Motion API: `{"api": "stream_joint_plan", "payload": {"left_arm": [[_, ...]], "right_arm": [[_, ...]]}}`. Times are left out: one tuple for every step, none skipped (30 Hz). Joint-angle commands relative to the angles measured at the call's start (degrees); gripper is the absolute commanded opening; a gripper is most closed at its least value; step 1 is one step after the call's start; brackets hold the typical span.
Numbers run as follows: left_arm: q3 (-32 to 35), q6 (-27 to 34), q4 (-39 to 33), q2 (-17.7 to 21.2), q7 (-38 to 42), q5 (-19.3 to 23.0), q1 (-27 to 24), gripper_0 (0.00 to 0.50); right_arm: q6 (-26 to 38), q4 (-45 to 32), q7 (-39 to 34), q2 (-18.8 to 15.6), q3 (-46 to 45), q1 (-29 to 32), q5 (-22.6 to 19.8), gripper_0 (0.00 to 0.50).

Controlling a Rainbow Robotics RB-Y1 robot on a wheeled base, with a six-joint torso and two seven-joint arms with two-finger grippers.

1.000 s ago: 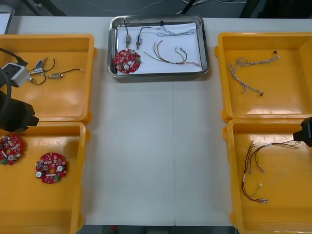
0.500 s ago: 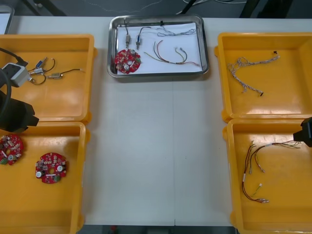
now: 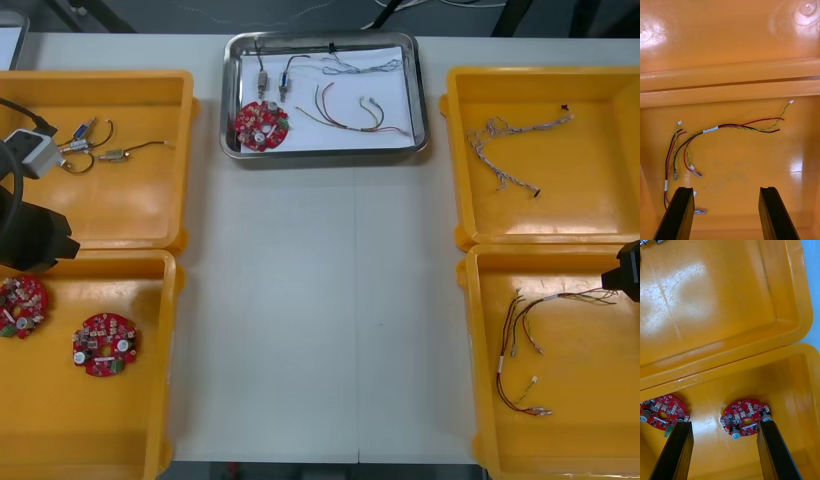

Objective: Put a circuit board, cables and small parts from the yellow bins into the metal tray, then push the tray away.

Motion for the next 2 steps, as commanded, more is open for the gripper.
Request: {"api": "stream_joint_plan", "payload": {"left_arm": [[1.9,0.4,-1.7,2.2,2.2,0.4,1.0,0.500],[1.9,0.4,-1.7,2.2,2.2,0.4,1.0,0.500]], "right_arm": [[-0.5,-0.4,1.5,0.5,0.4,0.8,0.5,0.500],[-0.5,-0.4,1.5,0.5,0.4,0.8,0.5,0.500]]}}
